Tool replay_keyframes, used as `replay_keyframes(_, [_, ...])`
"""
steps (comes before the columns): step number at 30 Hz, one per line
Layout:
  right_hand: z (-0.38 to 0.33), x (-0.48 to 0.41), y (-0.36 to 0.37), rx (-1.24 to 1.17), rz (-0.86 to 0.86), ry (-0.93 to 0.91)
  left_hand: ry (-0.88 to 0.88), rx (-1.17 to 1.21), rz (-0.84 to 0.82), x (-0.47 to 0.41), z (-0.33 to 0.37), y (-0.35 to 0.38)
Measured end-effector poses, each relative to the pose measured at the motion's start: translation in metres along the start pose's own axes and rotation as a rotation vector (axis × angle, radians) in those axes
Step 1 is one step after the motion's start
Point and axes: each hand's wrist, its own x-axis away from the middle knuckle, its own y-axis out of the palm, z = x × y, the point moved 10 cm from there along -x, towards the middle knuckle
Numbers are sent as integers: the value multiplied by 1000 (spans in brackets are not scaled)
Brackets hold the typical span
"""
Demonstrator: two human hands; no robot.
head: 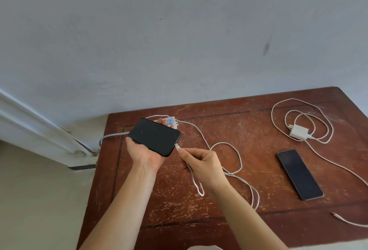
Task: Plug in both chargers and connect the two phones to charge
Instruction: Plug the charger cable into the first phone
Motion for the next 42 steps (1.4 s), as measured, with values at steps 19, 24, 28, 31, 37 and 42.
replay_keyframes(19, [1, 2, -10, 41, -34, 73, -64, -132, -180, -6, 1, 22])
replay_keyframes(24, [2, 5, -8, 71, -71, 81, -82, -175, -209, -10, 6, 22])
replay_keyframes(28, [0, 4, -7, 48, -51, 45, -47, -192, -190, -11, 10, 23])
replay_keyframes(31, [-3, 3, -7, 57, -47, 2, -45, -200, -175, -8, 8, 24])
replay_keyframes(37, [-6, 0, -12, 84, -7, -78, -20, -217, -144, -4, 6, 25])
replay_keyframes(42, [-4, 1, -11, 96, -5, -84, -1, -264, -144, 0, 7, 26])
